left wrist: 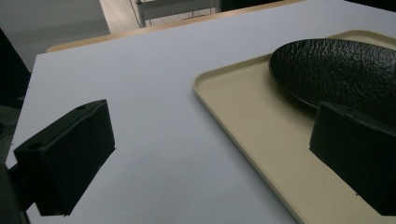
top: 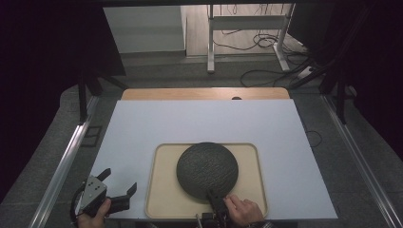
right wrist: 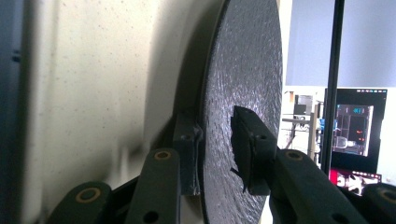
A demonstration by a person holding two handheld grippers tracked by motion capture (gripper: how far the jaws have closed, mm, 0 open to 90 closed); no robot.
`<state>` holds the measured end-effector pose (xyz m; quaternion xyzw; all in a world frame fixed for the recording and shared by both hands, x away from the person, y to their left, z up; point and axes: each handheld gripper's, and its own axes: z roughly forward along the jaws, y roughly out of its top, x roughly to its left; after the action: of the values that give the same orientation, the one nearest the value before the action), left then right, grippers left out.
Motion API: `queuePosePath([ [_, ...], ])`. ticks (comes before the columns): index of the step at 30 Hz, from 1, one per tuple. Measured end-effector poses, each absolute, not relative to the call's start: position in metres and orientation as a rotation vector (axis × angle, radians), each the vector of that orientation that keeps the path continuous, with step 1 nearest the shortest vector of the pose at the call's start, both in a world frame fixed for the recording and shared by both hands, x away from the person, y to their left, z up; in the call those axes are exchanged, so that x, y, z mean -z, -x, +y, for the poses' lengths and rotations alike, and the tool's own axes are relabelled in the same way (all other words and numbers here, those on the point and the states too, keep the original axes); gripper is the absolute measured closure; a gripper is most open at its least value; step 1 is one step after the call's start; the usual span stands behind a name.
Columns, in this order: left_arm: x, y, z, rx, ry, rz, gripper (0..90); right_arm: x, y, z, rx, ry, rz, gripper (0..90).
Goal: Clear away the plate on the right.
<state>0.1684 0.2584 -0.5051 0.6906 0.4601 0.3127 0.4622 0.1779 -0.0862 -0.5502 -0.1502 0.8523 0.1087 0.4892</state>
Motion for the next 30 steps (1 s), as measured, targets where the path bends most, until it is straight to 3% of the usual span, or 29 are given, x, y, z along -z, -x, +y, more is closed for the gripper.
queuePosePath([
  [30, 0.505, -0.168, 0.259, -0.777, -1.705, 1.135, 0.0, 0.526, -0.163, -0.101, -0.335, 0.343, 2.119, 63.8],
])
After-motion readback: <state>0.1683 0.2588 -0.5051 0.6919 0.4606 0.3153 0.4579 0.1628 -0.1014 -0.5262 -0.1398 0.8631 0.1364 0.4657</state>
